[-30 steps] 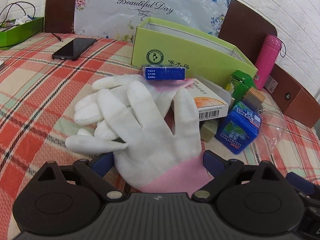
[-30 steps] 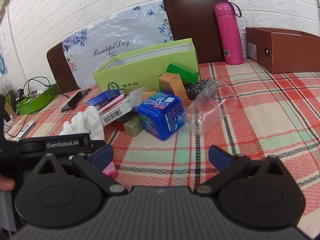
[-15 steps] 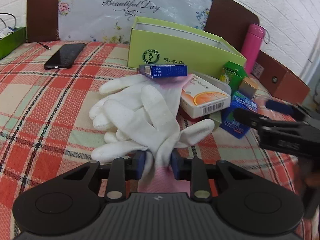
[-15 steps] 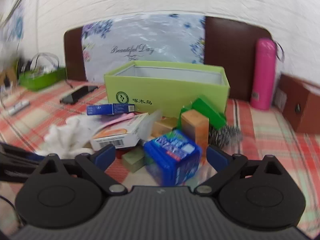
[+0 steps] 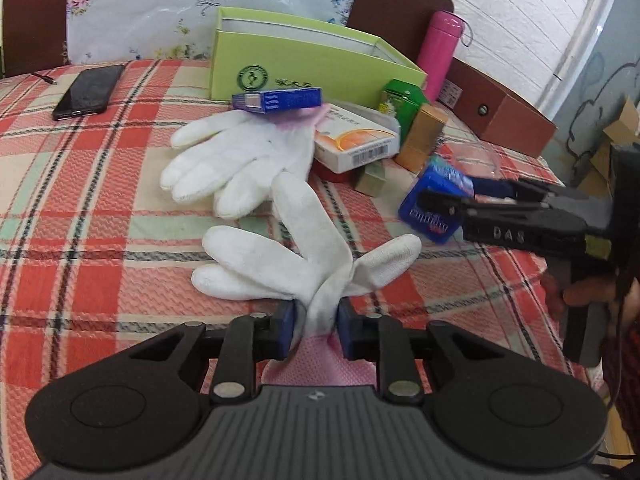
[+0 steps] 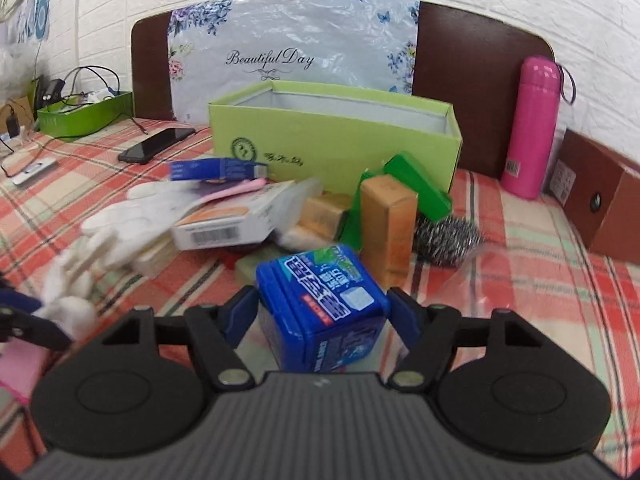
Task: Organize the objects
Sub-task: 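Grasp the white glove with the left tool while the right tool grasps the blue square box, then carry the glove and blue box into the lime-green box and release both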
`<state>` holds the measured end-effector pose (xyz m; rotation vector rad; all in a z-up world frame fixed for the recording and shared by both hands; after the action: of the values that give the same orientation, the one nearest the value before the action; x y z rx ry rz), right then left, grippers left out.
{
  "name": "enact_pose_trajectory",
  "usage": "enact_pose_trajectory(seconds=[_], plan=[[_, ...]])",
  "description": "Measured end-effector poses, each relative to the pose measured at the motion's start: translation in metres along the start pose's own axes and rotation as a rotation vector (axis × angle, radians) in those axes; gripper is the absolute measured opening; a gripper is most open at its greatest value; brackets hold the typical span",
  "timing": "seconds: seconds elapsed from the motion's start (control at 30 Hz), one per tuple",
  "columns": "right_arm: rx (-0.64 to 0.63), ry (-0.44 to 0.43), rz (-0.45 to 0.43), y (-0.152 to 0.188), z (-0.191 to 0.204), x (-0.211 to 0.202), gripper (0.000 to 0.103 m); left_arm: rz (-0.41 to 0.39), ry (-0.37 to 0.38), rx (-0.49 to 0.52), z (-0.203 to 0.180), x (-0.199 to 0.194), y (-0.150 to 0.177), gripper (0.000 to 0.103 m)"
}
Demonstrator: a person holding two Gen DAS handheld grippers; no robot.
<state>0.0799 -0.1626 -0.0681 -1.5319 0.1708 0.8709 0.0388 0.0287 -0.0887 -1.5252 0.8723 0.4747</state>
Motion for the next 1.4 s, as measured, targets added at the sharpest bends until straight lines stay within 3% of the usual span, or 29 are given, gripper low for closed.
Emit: enact_pose_trajectory(seconds=[0.1,0.2,0.3,0.43,0.57,0.83,0.87,0.93,1.13,1.4], plan=[[0.060,-0.003,0.004,0.013,0.014,-0.022,0.066,0.000,0.039,0.014,-0.013,0.001,0.001,0.023],[0.127,-0.066,-0.004,0.022,0.024,-0.040,0.064,-0.008,0.035,0.038,-0.025,0.005,0.000,0.023],[0.071,-0.063,0.003,0.026,0.033,-0.047,0.064,-0.005,0.016,0.034,-0.027,0.009,-0.001,0.024],[0.052,-0.028,0.015,0.024,0.033,-0.042,0.072,-0.007,0.019,0.011,-0.025,0.006,0.000,0.026],[0.057,-0.023,0.013,0.023,0.034,-0.033,0.072,0.001,0.017,-0.013,-0.026,0.009,0.000,0.042],[0.080,-0.008,0.015,0.024,0.030,-0.020,0.072,0.000,0.014,0.015,-0.029,0.017,0.000,0.041],[0.082,-0.008,0.018,0.024,0.029,-0.018,0.070,-0.002,0.015,0.023,-0.030,0.017,-0.001,0.035],[0.090,-0.023,0.029,0.025,0.028,-0.016,0.057,0.000,0.022,0.031,-0.030,0.016,-0.002,0.021],[0.101,-0.050,0.005,0.014,0.028,-0.027,0.057,-0.034,0.094,0.025,-0.034,-0.001,-0.018,0.017],[0.073,-0.066,-0.126,-0.052,0.012,-0.048,0.057,-0.219,0.135,0.070,-0.043,-0.038,-0.093,0.017]])
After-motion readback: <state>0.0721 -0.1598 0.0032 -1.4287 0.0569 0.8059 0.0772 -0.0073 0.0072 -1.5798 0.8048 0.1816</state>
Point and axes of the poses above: each gripper's, at about its wrist camera, not at the fingertips, and x roughly the way its jaws point, z to its left, y to its underside, the point moved 7 cm from there along x, roughly the way its jaws point, and after that the axes turned 10 degrees about -y, right-handed, at the moved point
